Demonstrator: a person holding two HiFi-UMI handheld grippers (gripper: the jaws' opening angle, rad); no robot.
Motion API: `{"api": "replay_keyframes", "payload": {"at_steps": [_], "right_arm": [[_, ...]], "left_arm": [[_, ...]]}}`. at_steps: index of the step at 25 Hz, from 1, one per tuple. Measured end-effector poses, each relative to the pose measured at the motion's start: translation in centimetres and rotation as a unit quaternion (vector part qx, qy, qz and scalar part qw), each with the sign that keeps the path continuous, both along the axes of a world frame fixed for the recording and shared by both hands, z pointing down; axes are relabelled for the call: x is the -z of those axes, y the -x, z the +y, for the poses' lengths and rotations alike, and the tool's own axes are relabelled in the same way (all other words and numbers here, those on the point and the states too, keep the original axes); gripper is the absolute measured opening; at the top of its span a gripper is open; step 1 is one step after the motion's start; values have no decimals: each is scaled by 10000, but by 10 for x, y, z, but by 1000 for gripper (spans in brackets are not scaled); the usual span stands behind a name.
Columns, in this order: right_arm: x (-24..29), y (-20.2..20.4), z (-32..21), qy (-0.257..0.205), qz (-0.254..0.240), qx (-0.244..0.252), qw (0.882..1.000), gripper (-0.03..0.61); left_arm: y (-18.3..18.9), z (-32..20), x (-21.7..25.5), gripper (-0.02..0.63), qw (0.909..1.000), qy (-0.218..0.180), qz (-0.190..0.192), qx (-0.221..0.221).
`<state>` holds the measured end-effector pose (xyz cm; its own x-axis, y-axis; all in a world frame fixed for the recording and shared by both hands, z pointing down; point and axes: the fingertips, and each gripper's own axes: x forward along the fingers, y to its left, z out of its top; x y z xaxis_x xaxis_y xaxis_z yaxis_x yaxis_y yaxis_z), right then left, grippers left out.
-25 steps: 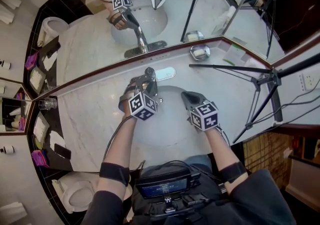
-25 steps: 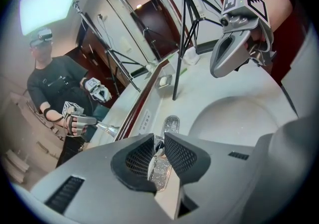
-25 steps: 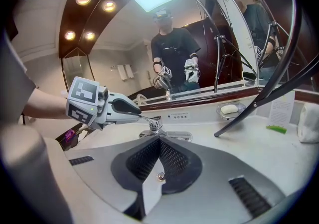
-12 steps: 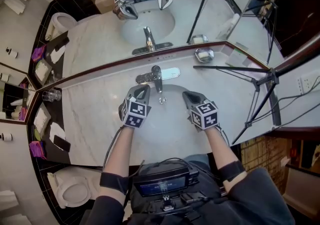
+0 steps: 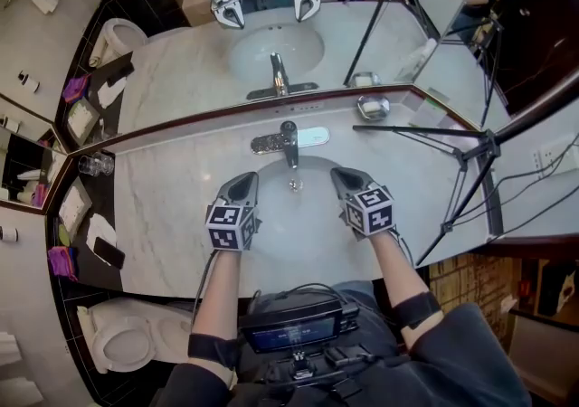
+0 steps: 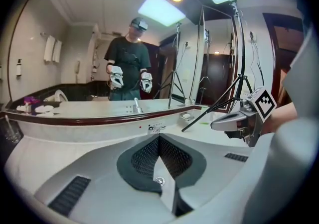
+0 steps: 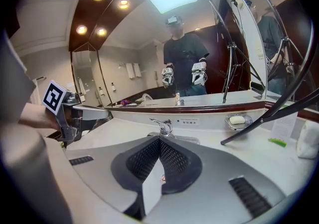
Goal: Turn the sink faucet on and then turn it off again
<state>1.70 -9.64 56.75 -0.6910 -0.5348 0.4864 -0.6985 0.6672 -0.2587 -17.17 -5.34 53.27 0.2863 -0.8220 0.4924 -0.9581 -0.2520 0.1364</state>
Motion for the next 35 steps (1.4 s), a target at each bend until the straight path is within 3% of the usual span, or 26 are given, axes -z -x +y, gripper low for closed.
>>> {"api": "replay_keyframes", "payload": {"at_steps": [6, 15, 19, 22, 24, 27, 29, 35], "right_arm": [[-1, 3, 4, -123, 137, 118, 9998, 20], [8, 20, -12, -822, 904, 503, 9912, 25], [12, 37, -25, -1260, 1338, 954, 9783, 88], [5, 55, -32, -1655, 1829, 1542, 9567, 180], [-5, 67, -35, -2002, 2276, 2014, 9314, 212], [-15, 85, -40, -2524, 2895, 2636, 8849, 227], [-21, 95, -44, -2725, 3160, 2937, 8601, 256], [-33, 126, -58, -3178, 3572, 3442, 8081, 256]], "left_arm": [[5, 12, -7, 3, 9994, -6, 170, 306], [6, 9, -12, 3, 9996, -23, 42, 291], [8, 7, -16, 3, 9996, 3, -25, 293], [10, 6, -17, 3, 9995, 6, -27, 304], [11, 6, -19, 3, 9995, 22, -43, 313], [15, 7, -24, 3, 9993, 56, -66, 358], [17, 7, -26, 3, 9992, 71, -83, 388], [24, 5, -33, 3, 9987, 110, -72, 497]]}}
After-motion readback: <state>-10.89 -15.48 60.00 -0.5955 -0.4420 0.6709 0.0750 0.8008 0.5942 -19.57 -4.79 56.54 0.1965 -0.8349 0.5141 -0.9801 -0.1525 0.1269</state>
